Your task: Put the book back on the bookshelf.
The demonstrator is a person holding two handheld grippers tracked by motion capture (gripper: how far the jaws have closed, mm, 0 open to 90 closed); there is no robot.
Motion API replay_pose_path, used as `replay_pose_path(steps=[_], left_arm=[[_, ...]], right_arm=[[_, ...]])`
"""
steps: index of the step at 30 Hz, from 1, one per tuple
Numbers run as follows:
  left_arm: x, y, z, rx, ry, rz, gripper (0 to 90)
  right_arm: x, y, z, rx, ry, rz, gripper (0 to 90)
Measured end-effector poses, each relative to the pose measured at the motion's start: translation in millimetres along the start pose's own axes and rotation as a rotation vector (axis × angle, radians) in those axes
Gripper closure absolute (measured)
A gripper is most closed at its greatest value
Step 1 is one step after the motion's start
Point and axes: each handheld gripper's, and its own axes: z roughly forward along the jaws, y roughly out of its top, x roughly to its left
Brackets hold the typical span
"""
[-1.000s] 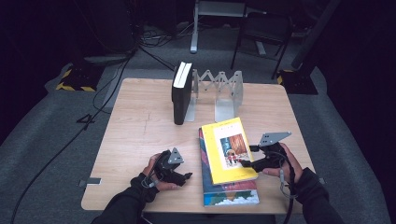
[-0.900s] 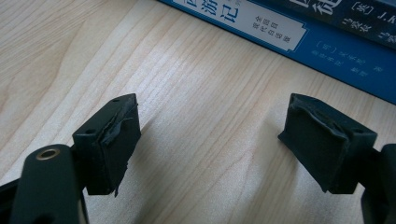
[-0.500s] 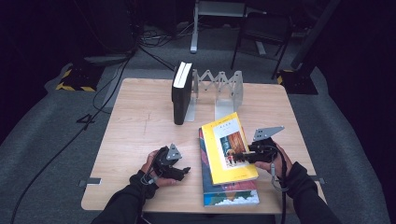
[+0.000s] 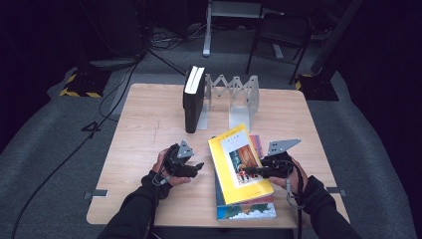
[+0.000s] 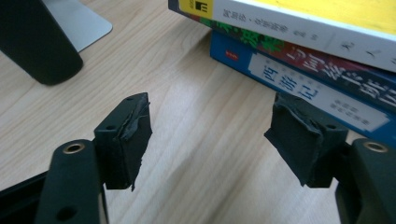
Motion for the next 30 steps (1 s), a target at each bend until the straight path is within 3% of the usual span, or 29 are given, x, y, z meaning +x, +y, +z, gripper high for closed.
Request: replay_pose_path(steps=[4, 7, 10, 16, 21, 26, 27, 30], left_arm=[[1.1, 6.5, 9.6, 0.008, -0.014, 0.01, 35.8], [6.6, 10.4, 17.2, 0.012, -0.037, -0.018, 40.0], [8.9, 12.4, 22.5, 0.017, -0.043, -0.017, 42.4], [6.1, 19.8, 28.5, -0.068, -0.059, 0.002, 54.1], [10.7, 22.8, 24.9, -0.122, -0.094, -0.029, 57.0], [16.1, 38.4, 8.5, -0.242, -0.103, -0.019, 70.4], [18.3, 43.9, 4.7, -0.268, -0.116, -0.033, 70.6], [21.2, 56.2, -2.8, -0.29, -0.119, -0.005, 73.8]], right_arm=[[0.9, -1.6, 0.1, -0.013, 0.006, -0.007, 75.2], [3.2, -1.6, 1.5, -0.018, 0.01, -0.031, 75.2], [4.9, -1.5, 1.6, -0.019, 0.005, -0.041, 75.2], [6.1, -2.2, -0.2, -0.038, 0.007, -0.063, 75.1], [10.2, -1.0, -5.6, -0.073, 0.001, -0.1, 75.2], [14.6, 5.5, -12.3, -0.127, -0.027, -0.145, 75.1], [15.5, 7.8, -13.8, -0.139, -0.035, -0.154, 74.7], [16.3, 12.7, -16.2, -0.155, -0.041, -0.188, 73.0]])
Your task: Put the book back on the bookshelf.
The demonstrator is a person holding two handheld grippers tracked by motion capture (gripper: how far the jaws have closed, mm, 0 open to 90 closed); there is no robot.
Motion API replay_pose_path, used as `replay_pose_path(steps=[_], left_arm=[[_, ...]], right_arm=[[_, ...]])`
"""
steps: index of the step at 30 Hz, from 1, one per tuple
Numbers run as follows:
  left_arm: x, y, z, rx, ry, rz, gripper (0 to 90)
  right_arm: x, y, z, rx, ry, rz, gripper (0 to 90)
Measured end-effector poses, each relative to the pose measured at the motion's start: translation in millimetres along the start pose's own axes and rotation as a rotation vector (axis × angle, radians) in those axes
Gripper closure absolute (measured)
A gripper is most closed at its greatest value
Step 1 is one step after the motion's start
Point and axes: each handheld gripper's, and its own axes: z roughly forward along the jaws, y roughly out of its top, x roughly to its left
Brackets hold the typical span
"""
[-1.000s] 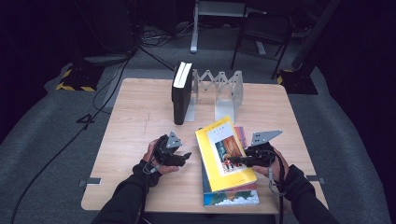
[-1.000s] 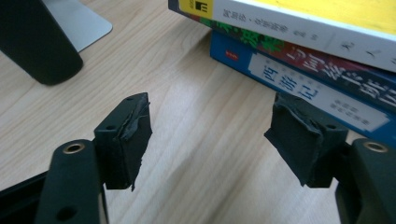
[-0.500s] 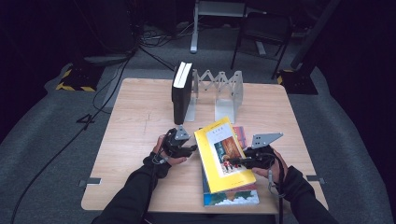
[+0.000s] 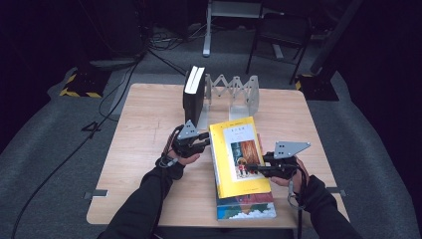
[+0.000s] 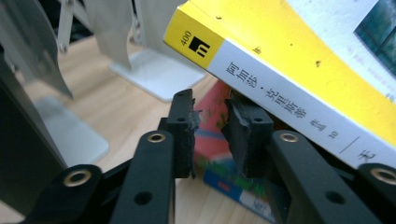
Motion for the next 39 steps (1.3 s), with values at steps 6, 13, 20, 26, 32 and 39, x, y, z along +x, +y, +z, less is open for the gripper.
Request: replay_pose_path(steps=[6, 13, 20, 26, 32, 39], left_arm=[[-0.6, 21.9, -2.9, 0.002, -0.03, 0.054, 81.1], [-5.7, 41.0, -5.1, -0.009, -0.053, 0.094, 86.9], [-6.2, 68.9, -17.1, -0.032, -0.039, 0.129, 87.4], [-13.3, 76.3, -25.3, -0.053, -0.033, 0.147, 84.7], [-27.5, 65.7, -32.6, -0.042, -0.003, 0.158, 73.7], [-45.6, 38.4, -40.7, 0.005, 0.022, 0.161, 64.8]], right_arm=[[-4.6, 5.1, 0.6, 0.005, 0.013, -0.024, 67.2], [-4.5, 11.4, 3.1, 0.016, -0.052, -0.048, 78.1], [-4.2, 17.3, 1.5, -0.039, -0.169, -0.086, 84.8], [3.3, 16.2, -0.6, -0.076, -0.234, -0.146, 86.9], [18.3, 11.0, -6.5, -0.094, -0.253, -0.191, 86.9], [27.2, 5.2, -11.7, -0.101, -0.254, -0.199, 86.9]])
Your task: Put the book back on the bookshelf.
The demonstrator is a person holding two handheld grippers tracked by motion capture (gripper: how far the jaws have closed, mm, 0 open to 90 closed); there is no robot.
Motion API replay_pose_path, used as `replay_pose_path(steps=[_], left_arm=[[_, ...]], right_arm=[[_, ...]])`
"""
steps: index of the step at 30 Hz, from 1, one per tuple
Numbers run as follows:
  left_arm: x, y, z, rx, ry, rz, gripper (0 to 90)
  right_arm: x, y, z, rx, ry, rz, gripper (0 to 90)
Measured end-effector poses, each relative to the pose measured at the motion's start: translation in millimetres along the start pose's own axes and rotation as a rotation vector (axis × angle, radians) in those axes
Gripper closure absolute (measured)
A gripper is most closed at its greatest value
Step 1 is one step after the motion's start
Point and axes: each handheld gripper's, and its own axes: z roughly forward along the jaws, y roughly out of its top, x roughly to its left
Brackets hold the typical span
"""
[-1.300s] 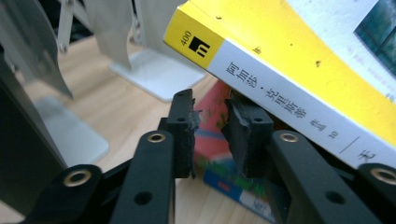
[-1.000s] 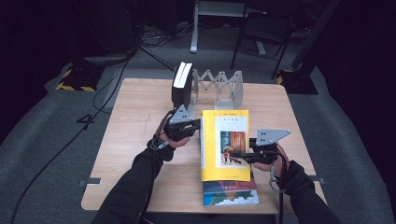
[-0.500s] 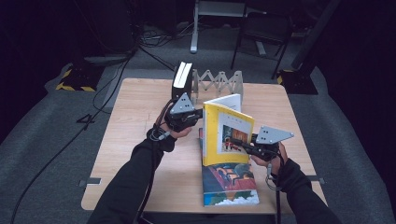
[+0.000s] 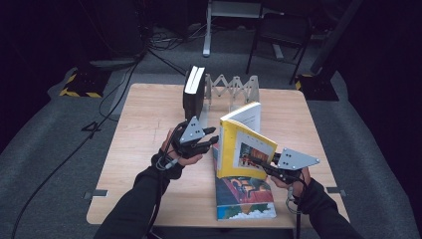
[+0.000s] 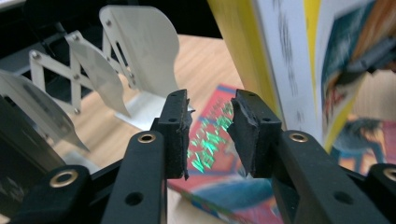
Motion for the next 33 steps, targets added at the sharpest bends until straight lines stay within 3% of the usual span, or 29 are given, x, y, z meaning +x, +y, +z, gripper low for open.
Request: replay_pose_path(steps=[7, 9, 15, 25, 33], left_arm=[[-19.7, -24.5, -0.7, 0.084, 0.016, 0.016, 57.0], [-28.9, -31.0, -0.6, 0.145, 0.049, 0.042, 54.8], [-44.6, -46.4, -6.1, 0.18, 0.002, 0.03, 50.4], [-56.7, -61.4, 1.6, 0.172, -0.075, -0.036, 40.6], [-66.3, -53.5, 15.3, 0.127, -0.108, -0.023, 39.3]], right_arm=[[4.8, -2.0, -4.3, 0.007, 0.0, -0.009, 86.9], [5.7, -2.3, -4.9, 0.006, 0.0, -0.003, 86.9], [8.1, -2.8, -6.5, 0.003, -0.002, -0.007, 86.9], [15.1, -3.2, -9.9, 0.004, -0.008, -0.023, 87.0], [21.4, -3.8, -13.0, -0.001, -0.002, -0.026, 86.9]])
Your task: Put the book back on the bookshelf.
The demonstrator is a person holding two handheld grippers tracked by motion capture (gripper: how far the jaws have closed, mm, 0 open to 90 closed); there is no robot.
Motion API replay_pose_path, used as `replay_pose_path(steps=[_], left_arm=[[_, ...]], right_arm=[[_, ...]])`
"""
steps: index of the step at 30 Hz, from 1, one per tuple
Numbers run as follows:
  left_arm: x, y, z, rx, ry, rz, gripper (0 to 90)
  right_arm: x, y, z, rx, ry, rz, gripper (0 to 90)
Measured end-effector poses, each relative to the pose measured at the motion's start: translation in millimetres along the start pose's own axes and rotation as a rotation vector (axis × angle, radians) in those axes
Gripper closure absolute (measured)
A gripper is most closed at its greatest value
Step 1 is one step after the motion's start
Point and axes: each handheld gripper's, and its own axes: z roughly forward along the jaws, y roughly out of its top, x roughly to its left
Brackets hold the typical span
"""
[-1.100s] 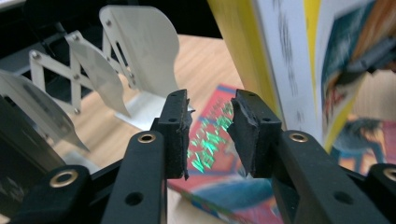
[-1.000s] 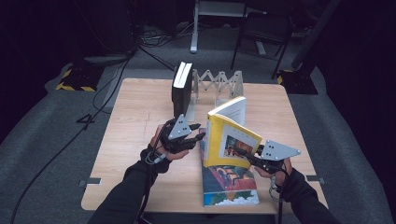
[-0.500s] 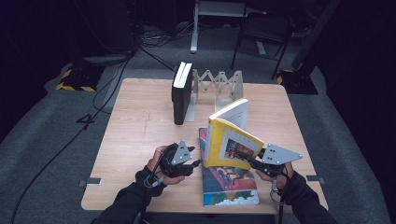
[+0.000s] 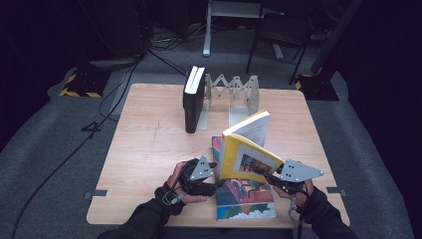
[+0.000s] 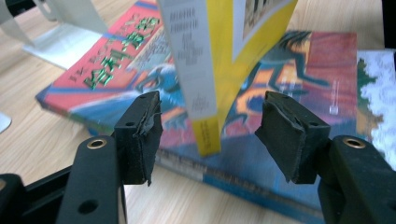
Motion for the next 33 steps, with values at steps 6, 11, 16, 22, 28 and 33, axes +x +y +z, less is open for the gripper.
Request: replay_pose_path(steps=[6, 11, 16, 22, 28, 33], left_arm=[[2.5, 10.1, 9.7, -0.05, 0.01, -0.016, 39.1], [3.9, 19.7, 12.1, -0.097, 0.013, -0.016, 40.5], [5.0, 27.4, 10.7, -0.15, -0.004, -0.006, 52.8], [6.4, 27.7, 9.2, -0.164, -0.007, 0.005, 66.7], [3.1, 27.1, 6.7, -0.161, -0.06, 0.033, 73.6], [1.6, 25.4, 7.0, -0.173, -0.054, 0.028, 74.1]], right_arm=[[3.5, -0.2, -2.3, 0.001, 0.008, -0.003, 86.7], [4.0, -2.1, -5.0, 0.016, 0.002, -0.007, 84.9], [-0.3, -9.7, -12.4, 0.029, -0.005, 0.015, 83.4], [-9.5, -16.9, -22.9, 0.036, -0.063, 0.05, 77.8], [-30.2, -26.3, -27.8, 0.035, -0.183, 0.148, 58.5], [-37.0, -27.2, -19.8, 0.045, -0.225, 0.19, 44.8]])
